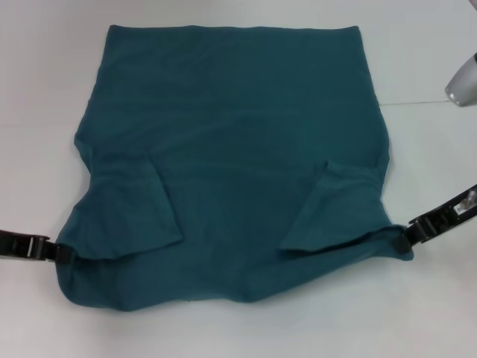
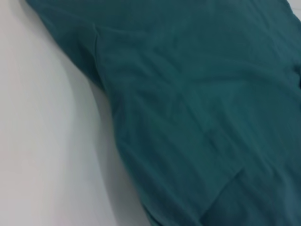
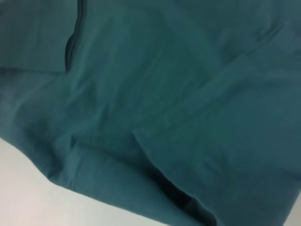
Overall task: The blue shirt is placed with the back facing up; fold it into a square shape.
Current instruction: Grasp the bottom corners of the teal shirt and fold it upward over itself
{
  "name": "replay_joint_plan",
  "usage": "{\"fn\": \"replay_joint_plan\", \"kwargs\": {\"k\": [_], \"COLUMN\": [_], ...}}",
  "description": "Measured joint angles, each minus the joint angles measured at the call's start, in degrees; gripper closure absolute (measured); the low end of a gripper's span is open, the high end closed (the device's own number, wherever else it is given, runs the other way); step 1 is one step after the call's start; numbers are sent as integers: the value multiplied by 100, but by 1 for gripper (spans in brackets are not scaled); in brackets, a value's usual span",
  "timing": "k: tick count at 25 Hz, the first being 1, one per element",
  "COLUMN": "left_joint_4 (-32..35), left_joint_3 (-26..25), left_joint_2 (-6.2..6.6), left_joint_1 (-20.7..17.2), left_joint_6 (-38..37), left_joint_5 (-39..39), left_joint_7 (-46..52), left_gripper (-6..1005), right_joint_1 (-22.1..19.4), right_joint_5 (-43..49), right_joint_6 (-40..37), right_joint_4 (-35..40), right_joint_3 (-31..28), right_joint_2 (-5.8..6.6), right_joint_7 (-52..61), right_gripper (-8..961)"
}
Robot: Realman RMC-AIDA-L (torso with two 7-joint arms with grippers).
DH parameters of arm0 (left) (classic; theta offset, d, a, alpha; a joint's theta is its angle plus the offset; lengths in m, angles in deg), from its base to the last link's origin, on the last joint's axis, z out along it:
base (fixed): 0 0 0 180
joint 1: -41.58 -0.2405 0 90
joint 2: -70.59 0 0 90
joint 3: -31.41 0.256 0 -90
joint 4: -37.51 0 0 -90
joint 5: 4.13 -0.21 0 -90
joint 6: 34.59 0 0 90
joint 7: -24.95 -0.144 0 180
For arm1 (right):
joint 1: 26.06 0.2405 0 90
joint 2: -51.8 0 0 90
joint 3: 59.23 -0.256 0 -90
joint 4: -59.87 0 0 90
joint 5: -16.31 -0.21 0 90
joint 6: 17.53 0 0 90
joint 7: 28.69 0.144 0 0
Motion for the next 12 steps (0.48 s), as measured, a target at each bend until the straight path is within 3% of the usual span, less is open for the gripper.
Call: {"fn": "replay_joint_plan", "kwargs": {"k": [12], "left_joint_4": [8], "left_joint_3": [21], "left_joint_2": [128], "left_joint_1": [292], "left_joint_6": [-889], "left_joint_5": [-468], "left_joint_7": [202], "left_gripper": [973], "right_joint_1": [72], "right_joint_5": [52], "right_joint_6": [-939], "right_joint_4": [407], "right_joint_3": [28], "right_joint_2": [102], "right_joint_7": [-305], "right_gripper": [899]}}
